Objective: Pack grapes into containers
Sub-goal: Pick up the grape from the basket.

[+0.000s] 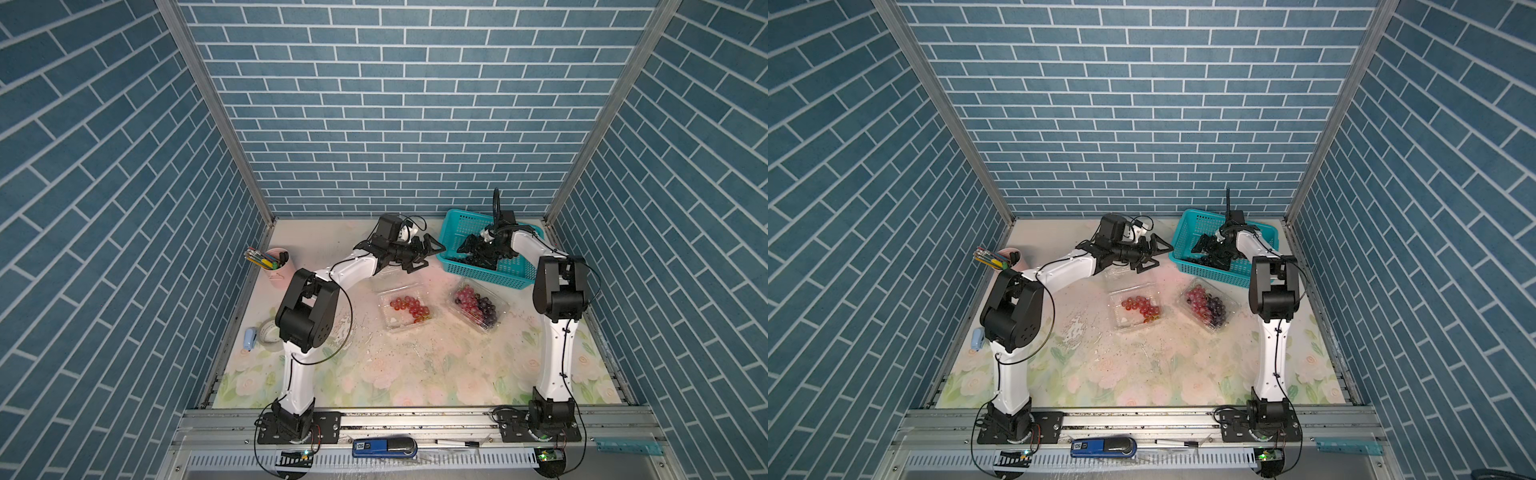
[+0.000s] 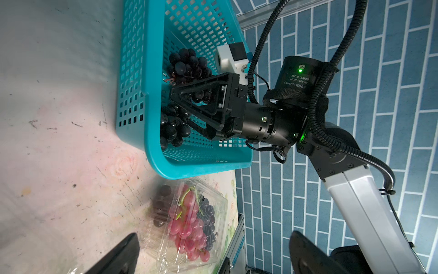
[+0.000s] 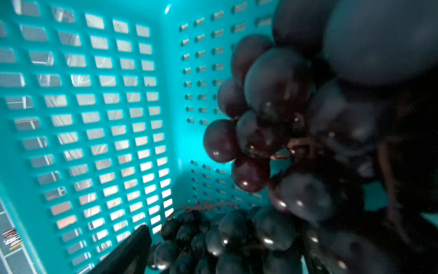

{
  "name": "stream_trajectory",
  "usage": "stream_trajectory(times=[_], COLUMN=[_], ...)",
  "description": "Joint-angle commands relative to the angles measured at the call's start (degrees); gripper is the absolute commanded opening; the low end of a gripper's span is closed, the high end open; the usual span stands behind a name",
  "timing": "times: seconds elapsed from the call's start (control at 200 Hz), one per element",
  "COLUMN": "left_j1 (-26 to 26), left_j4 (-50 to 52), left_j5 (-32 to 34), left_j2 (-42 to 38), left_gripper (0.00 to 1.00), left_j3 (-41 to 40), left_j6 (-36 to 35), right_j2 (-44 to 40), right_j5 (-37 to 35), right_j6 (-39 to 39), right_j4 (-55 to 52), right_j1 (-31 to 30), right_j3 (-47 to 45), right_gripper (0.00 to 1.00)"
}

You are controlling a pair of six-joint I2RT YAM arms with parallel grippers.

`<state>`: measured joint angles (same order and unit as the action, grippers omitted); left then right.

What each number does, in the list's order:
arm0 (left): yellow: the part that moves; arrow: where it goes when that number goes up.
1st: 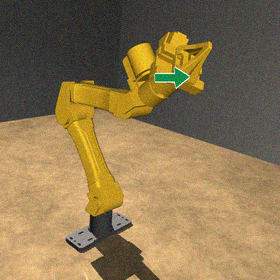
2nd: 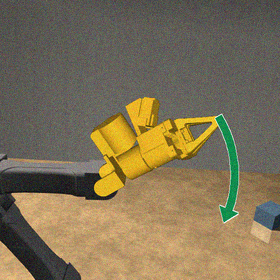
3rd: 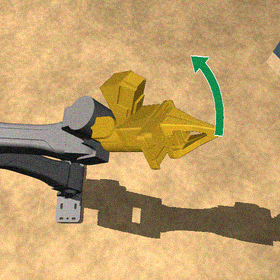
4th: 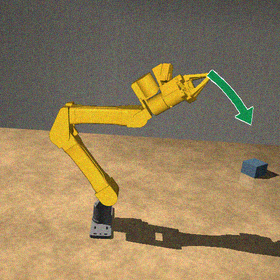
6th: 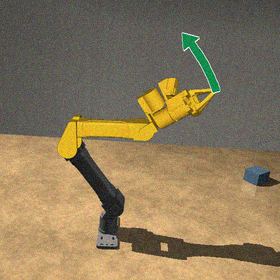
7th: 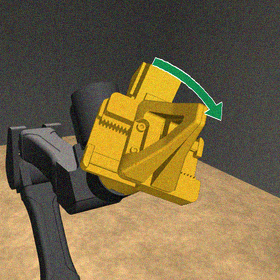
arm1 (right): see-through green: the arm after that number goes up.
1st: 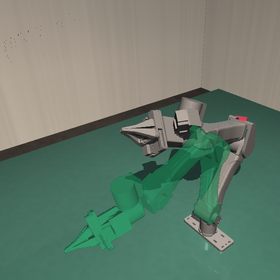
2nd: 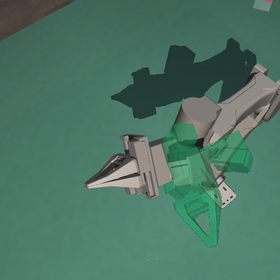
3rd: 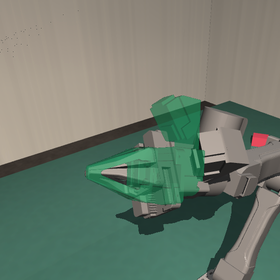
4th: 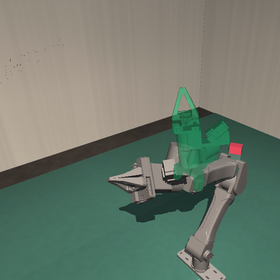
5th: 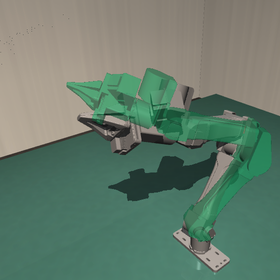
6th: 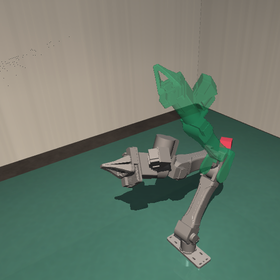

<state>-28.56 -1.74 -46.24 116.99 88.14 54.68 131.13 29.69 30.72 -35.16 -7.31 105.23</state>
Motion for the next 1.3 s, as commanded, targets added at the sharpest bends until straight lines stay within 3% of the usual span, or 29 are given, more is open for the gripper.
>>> stream_trajectory(times=[0.0,0.07,0.285,0.41,0.68,0.91,1.295], left_j1=[0.51,0.6,1.16,1.32,1.35,1.32,1.45], left_j4=[-1.43,-1.6,-2.12,-2.13,-2.28,-2.13,-2.13], left_j5=[-0.69,-0.7,-0.61,-0.69,-0.37,0.09,0.36], left_j2=[-1.99,-2.11,-3.16,-3.42,-4.13,-5.49,-6.52], left_gripper=[0.99,1.0,1.0,0.99,1.0,0.99,1.0], left_j3=[-0.67,-0.79,-2.66,-3.03,-3.2,-4.6,-5.3], left_j6=[-0.11,0.06,0.14,0.09,0.17,-0.08,-0.18], right_j2=[4.53,5.61,5.29,2.82,-3.67,-5.05,-9.61], right_j5=[-3.7,-3.59,-2.81,-0.92,4.75,5.06,4.64], right_j6=[1.73,1.49,1.73,3.44,7.46,8.89,8.84], right_j4=[-2.19,-3.0,-2.23,2.06,11.26,12.85,12.58], right_j1=[-1.25,-2.14,-3.94,-3.96,-3.71,-3.15,-2.05], right_j3=[2.34,4.44,4.89,2.08,-1.87,-2.21,-2.96], right_gripper=[0.98,0.95,0.52,0.4,0.34,0.28,0.27])
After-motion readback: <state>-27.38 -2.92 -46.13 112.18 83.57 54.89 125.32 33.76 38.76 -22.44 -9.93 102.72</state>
